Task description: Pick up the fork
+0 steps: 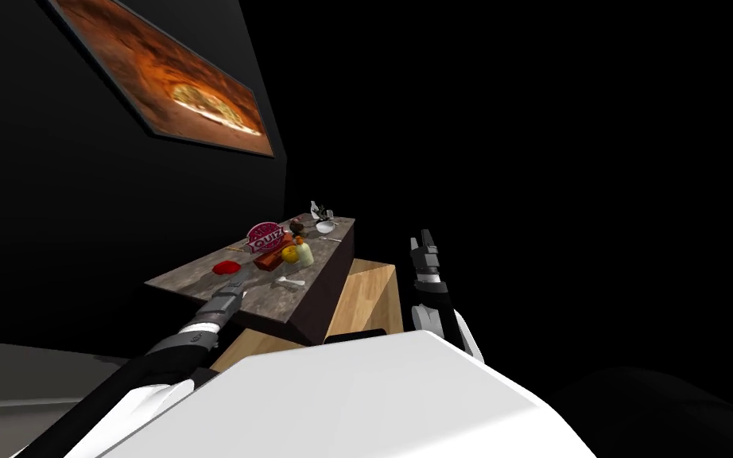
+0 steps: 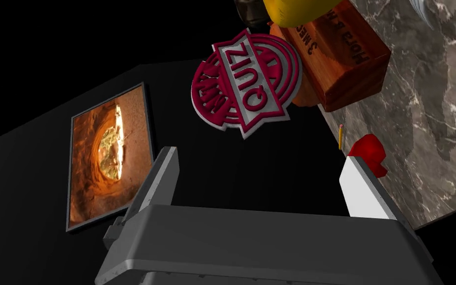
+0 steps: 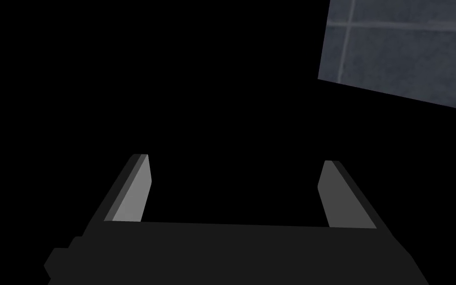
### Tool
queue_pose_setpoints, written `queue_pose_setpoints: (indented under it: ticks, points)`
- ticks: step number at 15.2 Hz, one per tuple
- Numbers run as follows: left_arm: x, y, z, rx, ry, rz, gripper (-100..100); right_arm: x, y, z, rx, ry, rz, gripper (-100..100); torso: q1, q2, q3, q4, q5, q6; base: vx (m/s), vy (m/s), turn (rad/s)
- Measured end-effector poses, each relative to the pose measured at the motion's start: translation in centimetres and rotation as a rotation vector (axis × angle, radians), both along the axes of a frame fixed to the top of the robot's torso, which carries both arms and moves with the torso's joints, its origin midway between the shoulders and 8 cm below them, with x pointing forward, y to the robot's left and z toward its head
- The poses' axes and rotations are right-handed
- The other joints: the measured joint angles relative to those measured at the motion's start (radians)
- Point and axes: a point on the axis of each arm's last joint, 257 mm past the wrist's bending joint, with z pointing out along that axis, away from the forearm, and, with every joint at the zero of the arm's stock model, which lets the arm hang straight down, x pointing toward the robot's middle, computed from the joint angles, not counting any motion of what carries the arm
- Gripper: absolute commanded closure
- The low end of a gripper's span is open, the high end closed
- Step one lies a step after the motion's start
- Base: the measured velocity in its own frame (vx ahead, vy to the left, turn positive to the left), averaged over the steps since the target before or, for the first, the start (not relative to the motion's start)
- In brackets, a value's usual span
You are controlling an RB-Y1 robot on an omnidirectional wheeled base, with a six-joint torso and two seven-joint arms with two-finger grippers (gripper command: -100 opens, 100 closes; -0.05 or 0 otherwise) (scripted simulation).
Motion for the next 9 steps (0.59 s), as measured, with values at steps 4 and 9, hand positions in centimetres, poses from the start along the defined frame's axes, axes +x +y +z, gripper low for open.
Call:
queue_pose_setpoints:
  ticks: [4,9]
  points:
    - [-1.3,1.6,-1.9,0.009,0.091,0.023,-100,0.0,0.0,0.0,0.000,0.000,0.000,0,0.000,0.001,0.001,0.000,0.000,0.000,0.097,-0.046,-0.013]
    - [-3.5,3.3,-4.1,0.020,0.211,0.052,-100,0.0,0.0,0.0,0.000,0.000,0.000,0,0.000,0.000,0.000,0.000,0.000,0.000,0.107,-0.043,-0.011]
